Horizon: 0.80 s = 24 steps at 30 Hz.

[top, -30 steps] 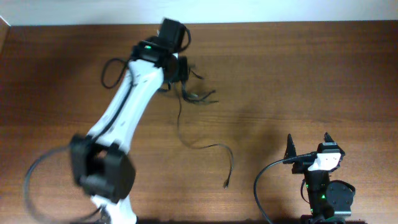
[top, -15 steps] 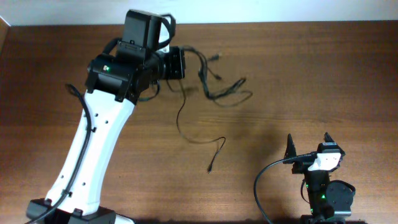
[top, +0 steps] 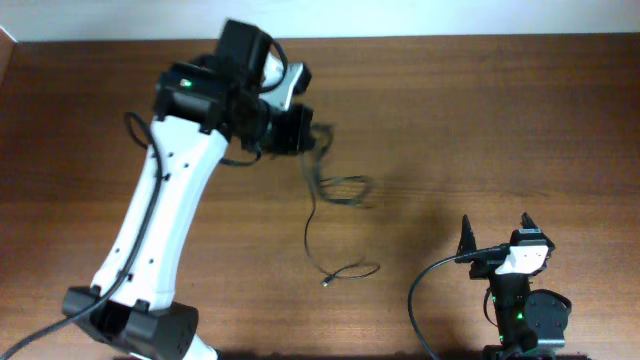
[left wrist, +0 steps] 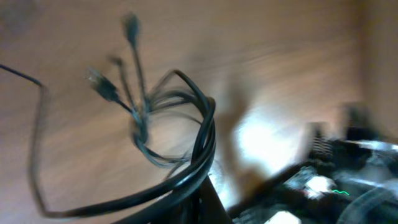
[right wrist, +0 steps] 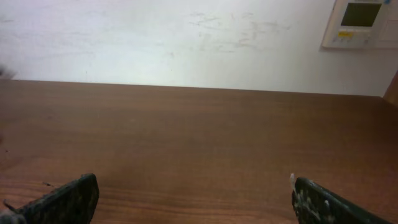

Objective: Untangle cables
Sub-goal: 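Lift the cable bundle with the left gripper and pull it leftward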

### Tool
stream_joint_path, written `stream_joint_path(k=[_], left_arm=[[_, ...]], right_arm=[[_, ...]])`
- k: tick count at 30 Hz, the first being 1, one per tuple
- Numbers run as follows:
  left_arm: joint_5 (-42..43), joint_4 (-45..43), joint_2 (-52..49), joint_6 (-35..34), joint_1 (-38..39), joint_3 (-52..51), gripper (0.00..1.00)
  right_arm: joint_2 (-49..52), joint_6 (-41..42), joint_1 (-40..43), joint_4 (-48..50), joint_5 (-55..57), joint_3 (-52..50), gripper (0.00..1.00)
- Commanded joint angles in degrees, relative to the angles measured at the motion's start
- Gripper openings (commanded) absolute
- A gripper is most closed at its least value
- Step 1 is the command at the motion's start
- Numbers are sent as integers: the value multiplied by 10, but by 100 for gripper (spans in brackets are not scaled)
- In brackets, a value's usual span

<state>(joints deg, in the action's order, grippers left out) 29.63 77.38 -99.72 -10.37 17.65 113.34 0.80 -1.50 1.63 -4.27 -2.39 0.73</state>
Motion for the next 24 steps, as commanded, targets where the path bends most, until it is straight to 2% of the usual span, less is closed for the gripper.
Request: stream_joint_path(k=[1,2,3,4,8,9,11,12,13,15,17,21,24], left_arm=[[24,-27,20,-15,-2,30,0],[-10,-18,19,-56,-2,30,0],[-3,-4,19,-99,-2,30,0],[43,10,20,-129,-3,30,1],[326,2,23,-134,-25,30,0],[362,-14,23,-134,-36,30,0],[308,-52,23,-134,-58,30,0],[246,-41,22,-137,-65,30,0],[227,-14,22,-163,-69,30,0],[236,21,23,-198,-70,30,4],[234,24,23,-198,-70,30,5],[224,37,23,-198,-70,30,0],[184,41,23,-195,-67,30,0]], right_arm=[[-4,2,3,-2,3,-4,98],[-4,2,3,-2,3,-4,98],[-4,2,3,-2,3,-4,98],[-4,2,3,-2,3,-4,98],[-4,2,3,-2,3,-4,98],[-4,2,3,-2,3,-4,98],[-4,2,3,-2,3,-4,98],[-4,2,3,-2,3,-4,98],[-4,2,3,-2,3,-4,98],[-4,2,3,-2,3,-4,98],[-4,2,3,-2,3,-4,98],[-4,2,3,-2,3,-4,98],[-4,2,3,-2,3,-4,98]])
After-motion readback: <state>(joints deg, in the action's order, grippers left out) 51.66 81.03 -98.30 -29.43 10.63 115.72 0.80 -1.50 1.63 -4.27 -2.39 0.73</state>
